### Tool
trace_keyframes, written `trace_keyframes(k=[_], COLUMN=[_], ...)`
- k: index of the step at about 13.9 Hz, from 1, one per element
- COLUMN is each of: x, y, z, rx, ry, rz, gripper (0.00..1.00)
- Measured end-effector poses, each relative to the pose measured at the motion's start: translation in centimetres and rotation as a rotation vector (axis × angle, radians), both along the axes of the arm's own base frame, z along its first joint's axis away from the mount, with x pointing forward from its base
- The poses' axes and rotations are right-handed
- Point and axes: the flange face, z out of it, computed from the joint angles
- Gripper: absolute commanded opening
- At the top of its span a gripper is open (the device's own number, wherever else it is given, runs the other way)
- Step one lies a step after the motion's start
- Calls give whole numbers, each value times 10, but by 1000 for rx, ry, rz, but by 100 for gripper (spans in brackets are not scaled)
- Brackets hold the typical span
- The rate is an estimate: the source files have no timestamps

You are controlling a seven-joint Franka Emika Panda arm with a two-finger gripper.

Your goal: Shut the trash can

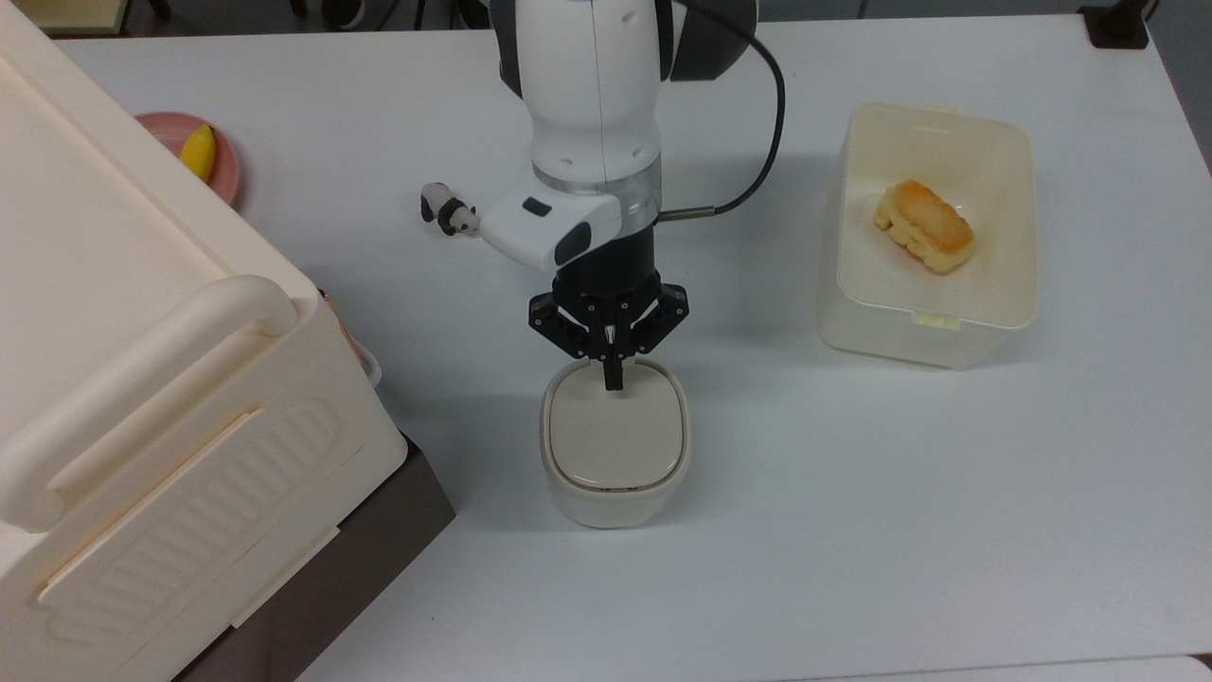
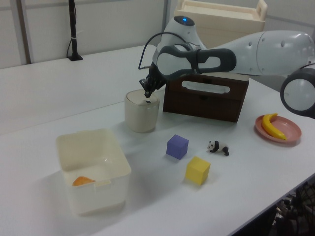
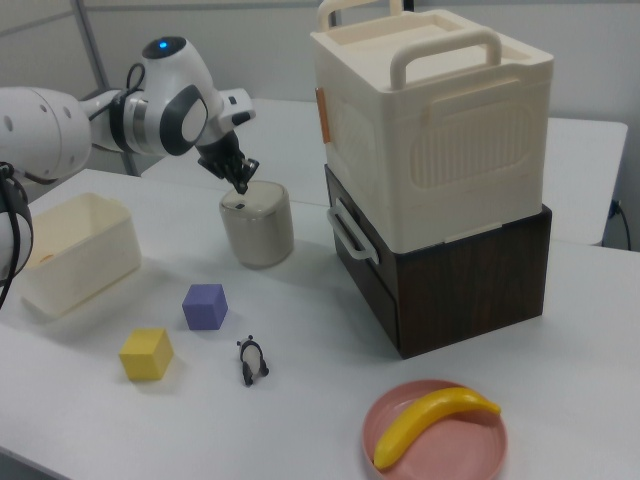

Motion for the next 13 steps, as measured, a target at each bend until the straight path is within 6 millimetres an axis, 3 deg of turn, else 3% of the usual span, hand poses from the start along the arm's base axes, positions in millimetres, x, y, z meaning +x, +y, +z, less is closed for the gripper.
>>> trace_keyframes(k=[5,6,7,10,11,12,13], x=[-1,-3,-12,-72,-94,-114,-125], y=[-15,-19,-23,-32,-38,-41,-42], z=[54,71,103,181,193,197,197], rx=[17,19,17,-32,-53,-71,-82], ry=[-85,-110,-138,-14,73,167,224], rz=[-47,-52,-58,-76,-87,-94,-97], gripper=[0,0,0,0,10,26,34])
